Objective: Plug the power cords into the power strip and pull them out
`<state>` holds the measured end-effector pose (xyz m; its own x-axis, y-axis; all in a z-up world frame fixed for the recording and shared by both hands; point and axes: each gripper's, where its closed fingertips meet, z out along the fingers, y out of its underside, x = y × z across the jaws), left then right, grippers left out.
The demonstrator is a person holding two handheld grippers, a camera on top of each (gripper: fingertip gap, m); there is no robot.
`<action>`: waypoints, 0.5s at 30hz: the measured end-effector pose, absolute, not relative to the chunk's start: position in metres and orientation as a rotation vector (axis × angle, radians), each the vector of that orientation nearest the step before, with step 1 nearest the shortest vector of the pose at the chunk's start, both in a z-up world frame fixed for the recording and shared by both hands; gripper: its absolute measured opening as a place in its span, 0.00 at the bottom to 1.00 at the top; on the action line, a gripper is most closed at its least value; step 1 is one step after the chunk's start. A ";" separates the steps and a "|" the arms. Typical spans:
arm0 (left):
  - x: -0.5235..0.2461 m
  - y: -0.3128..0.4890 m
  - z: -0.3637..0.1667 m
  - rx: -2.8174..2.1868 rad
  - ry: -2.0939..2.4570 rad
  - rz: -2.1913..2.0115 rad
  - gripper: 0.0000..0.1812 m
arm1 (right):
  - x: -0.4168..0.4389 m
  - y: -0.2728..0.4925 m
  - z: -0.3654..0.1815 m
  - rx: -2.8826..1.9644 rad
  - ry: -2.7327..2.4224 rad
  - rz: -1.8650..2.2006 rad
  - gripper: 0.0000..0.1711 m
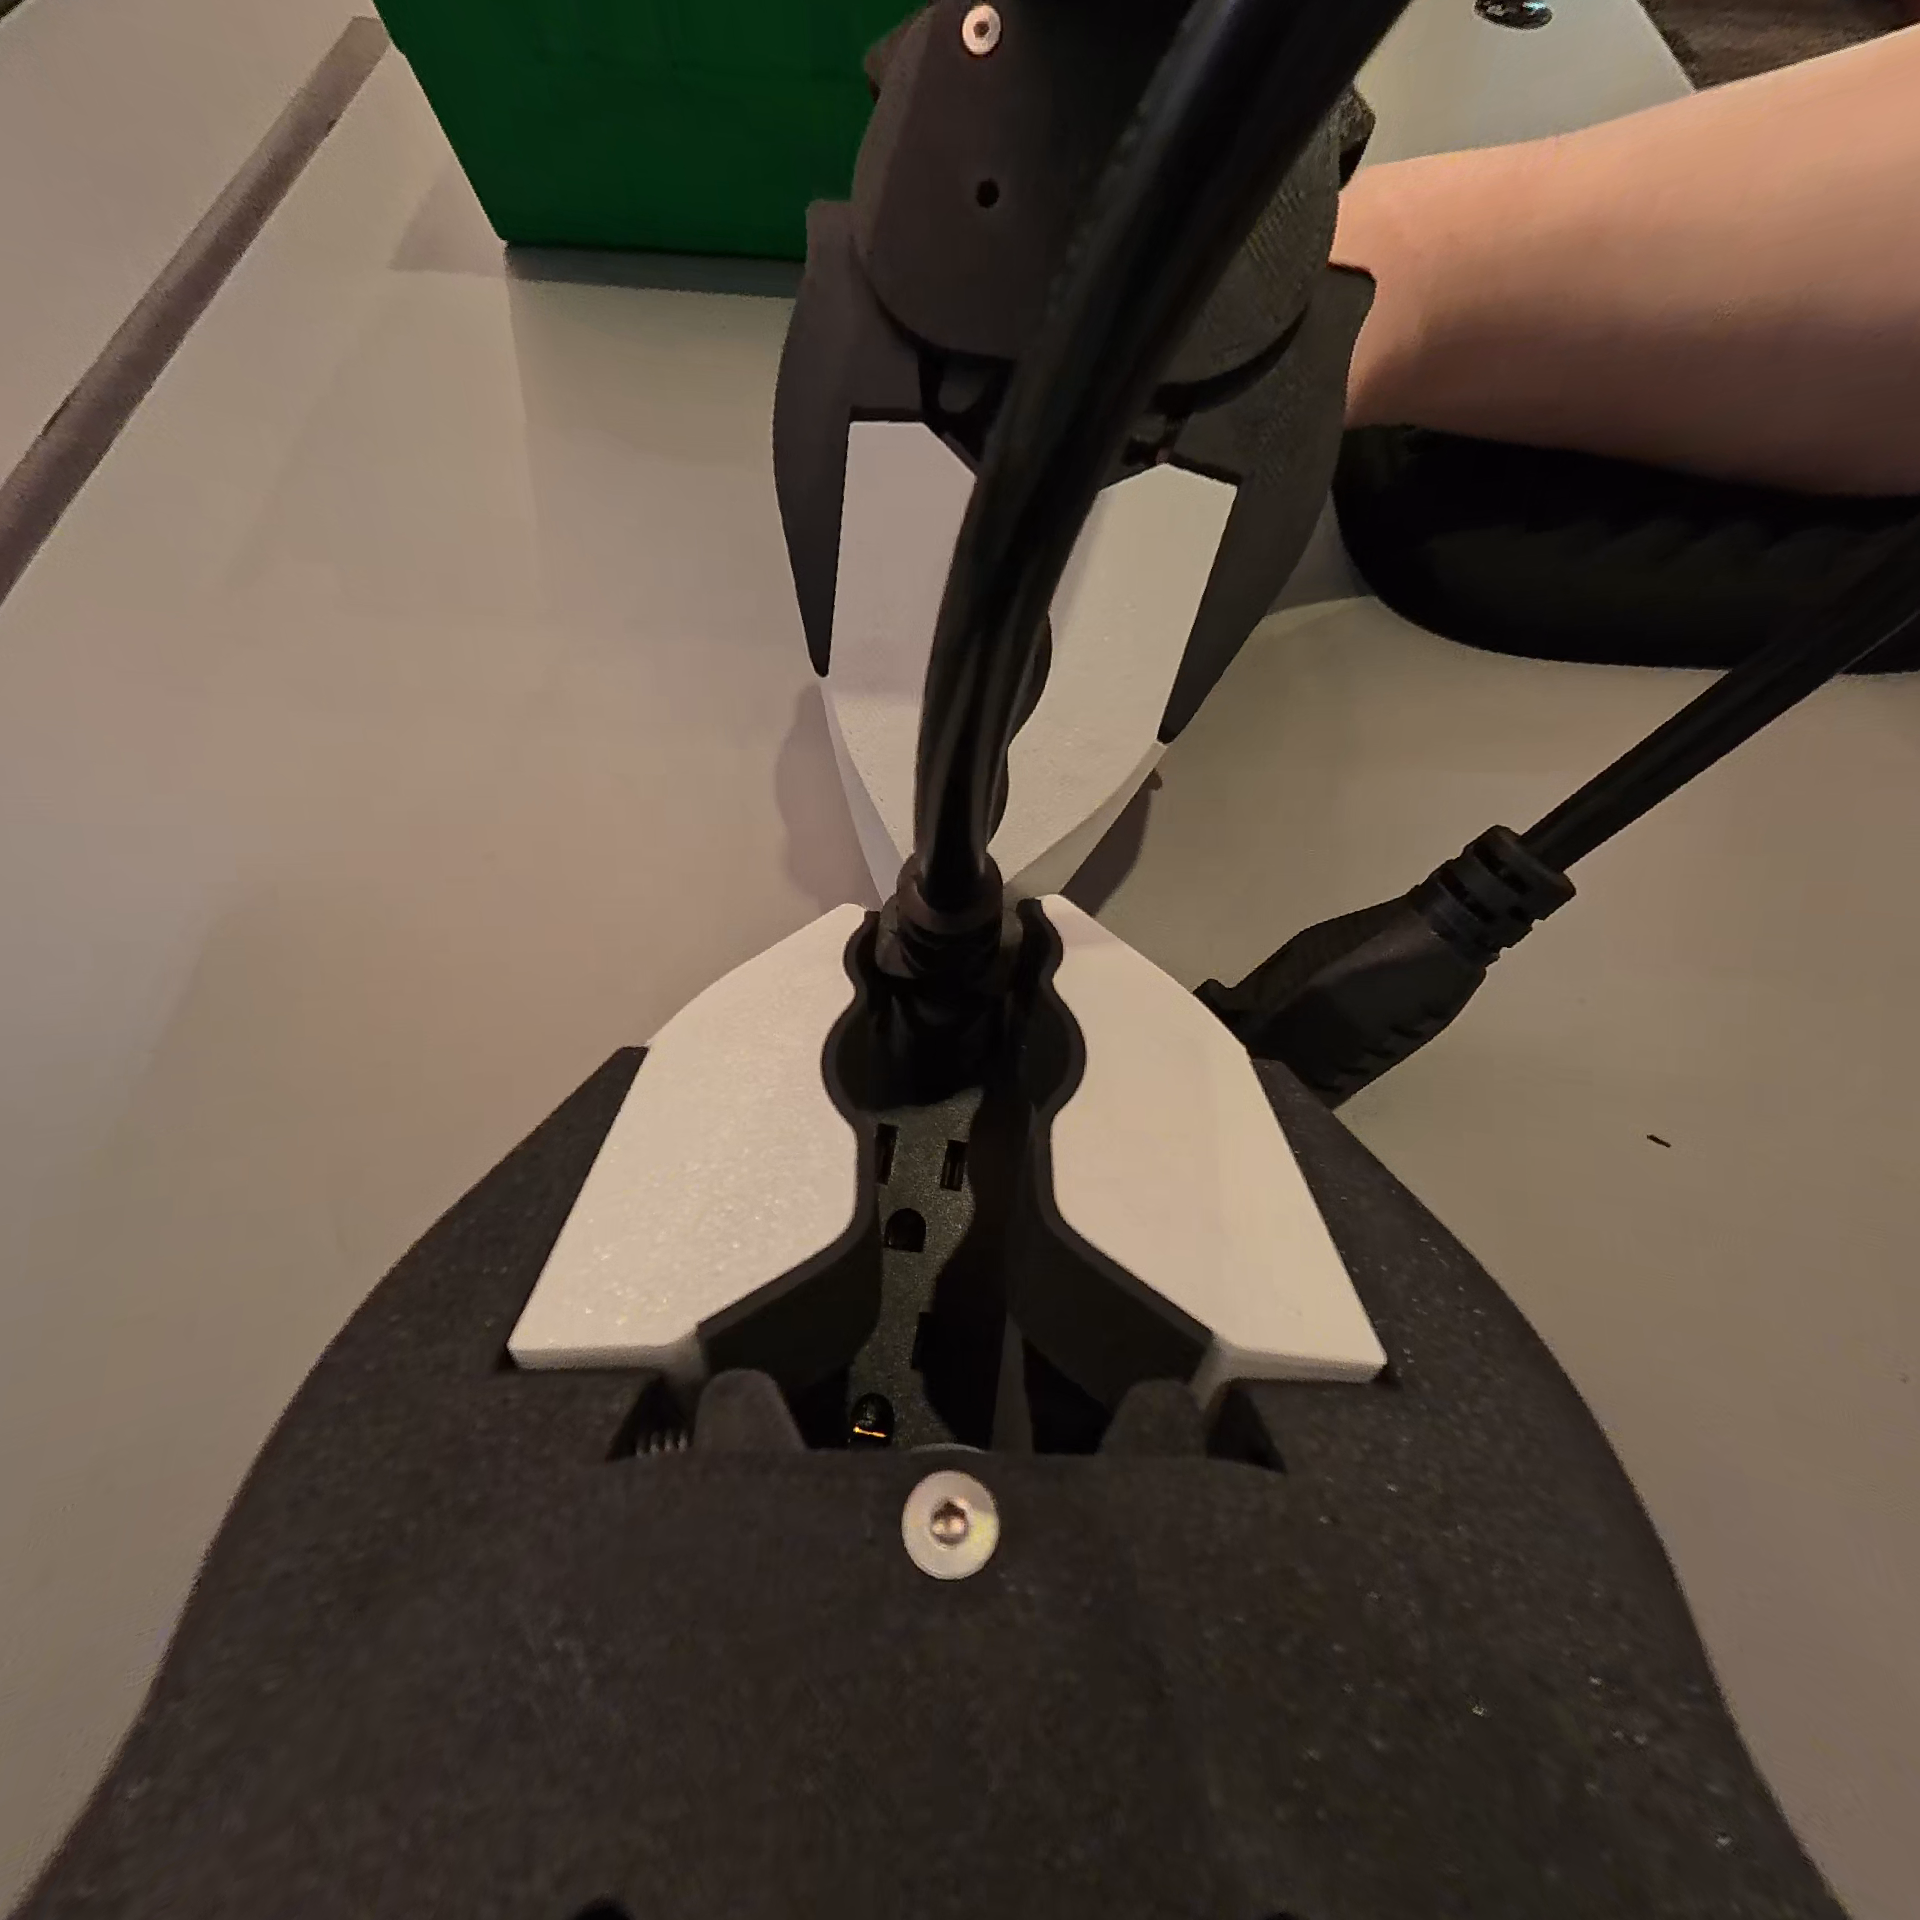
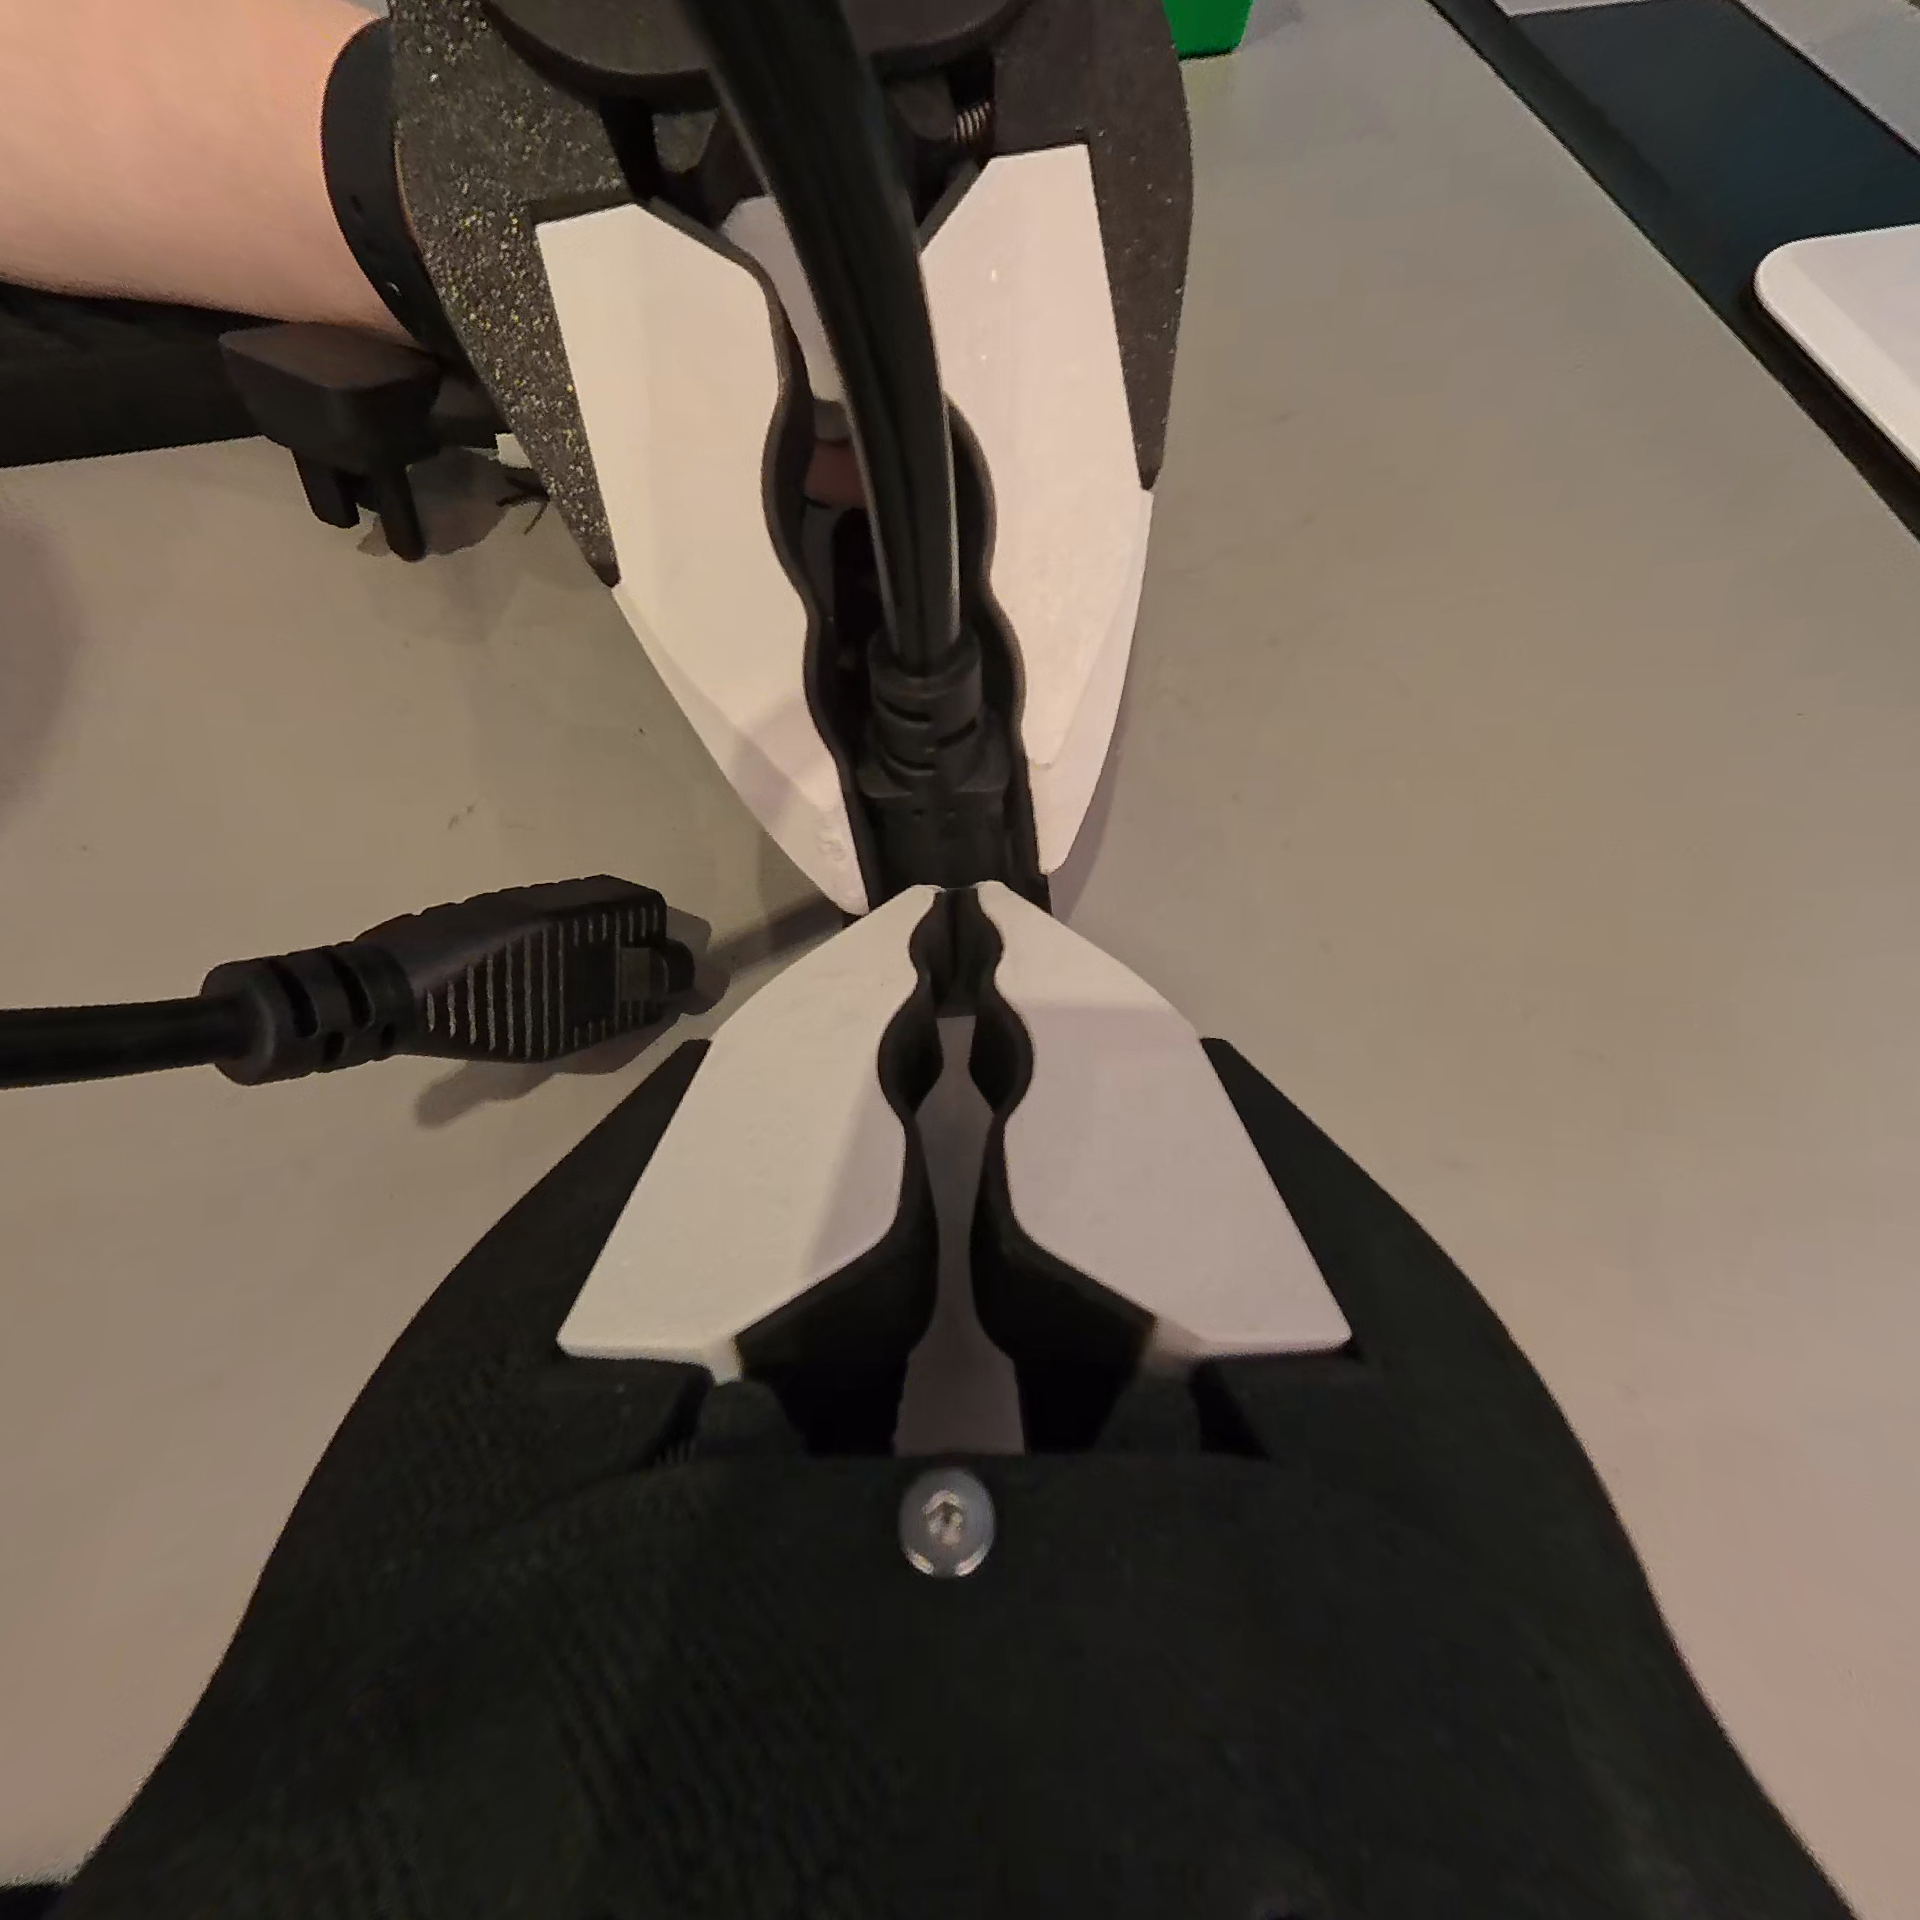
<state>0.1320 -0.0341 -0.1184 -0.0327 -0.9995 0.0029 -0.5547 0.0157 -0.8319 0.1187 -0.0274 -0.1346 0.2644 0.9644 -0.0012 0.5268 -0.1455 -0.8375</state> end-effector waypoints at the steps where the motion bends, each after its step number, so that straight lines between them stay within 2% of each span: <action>1: 0.132 -0.034 -0.119 -1.598 1.664 -0.877 0.13 | 0.119 -0.027 -0.135 -1.784 -1.363 0.736 0.03; 15: 0.132 -0.035 -0.122 -1.767 1.652 -0.893 0.16 | 0.118 -0.027 -0.134 -1.806 -1.345 0.710 0.02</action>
<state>0.1315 -0.0353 -0.1223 0.0209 -0.9952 0.0960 -0.6256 -0.0879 -0.7751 0.1182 -0.0269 -0.1341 0.2900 0.9570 0.0075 0.5341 -0.1553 -0.8310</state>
